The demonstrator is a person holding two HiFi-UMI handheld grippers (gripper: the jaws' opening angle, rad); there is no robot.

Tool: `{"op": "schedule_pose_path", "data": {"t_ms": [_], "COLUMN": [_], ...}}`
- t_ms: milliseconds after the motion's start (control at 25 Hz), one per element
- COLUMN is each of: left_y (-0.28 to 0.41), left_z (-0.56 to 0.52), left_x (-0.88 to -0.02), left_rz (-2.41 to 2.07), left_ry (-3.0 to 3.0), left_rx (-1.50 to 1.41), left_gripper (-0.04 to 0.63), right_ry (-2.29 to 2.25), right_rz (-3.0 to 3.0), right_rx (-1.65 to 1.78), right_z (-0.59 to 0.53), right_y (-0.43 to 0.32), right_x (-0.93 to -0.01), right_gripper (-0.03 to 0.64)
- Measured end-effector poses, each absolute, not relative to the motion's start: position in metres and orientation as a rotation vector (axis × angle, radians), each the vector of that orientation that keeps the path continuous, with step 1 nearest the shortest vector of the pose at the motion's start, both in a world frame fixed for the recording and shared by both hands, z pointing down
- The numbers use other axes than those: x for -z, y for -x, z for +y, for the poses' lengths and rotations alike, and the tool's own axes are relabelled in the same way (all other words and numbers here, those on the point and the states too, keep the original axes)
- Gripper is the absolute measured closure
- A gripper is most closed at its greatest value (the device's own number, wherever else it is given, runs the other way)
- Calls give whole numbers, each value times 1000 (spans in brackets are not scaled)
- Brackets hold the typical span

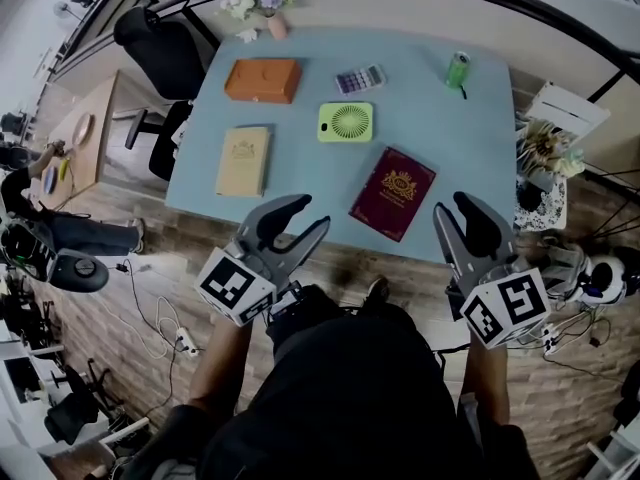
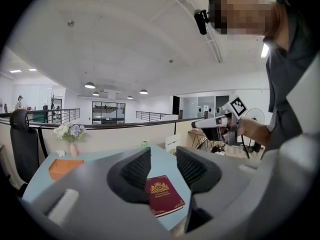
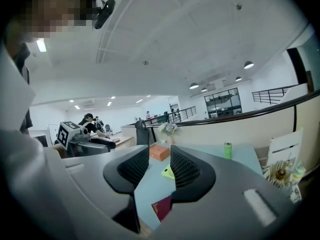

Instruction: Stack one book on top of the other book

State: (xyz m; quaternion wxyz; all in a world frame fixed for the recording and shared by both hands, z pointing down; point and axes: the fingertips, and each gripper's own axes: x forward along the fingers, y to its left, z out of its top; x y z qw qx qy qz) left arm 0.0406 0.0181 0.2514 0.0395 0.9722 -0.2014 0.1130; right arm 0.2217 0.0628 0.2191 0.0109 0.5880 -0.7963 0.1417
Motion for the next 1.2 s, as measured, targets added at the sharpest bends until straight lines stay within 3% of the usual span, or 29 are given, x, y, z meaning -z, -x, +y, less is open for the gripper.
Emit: {"op": "schedule_pose_path", "data": {"t_ms": [1200], "left_y": [-109], "left_z": [-62], "left_x": [-401], "left_rz": [-214], "left_ry": [-2828], "left_rx": [-572], "left_gripper": [380], "right_ry": [-2095], "right_rz": [-2080], "right_rx": [-887], "right_z": [45], "right_y": [-265], "right_x": [-366], "right_gripper": [485]}}
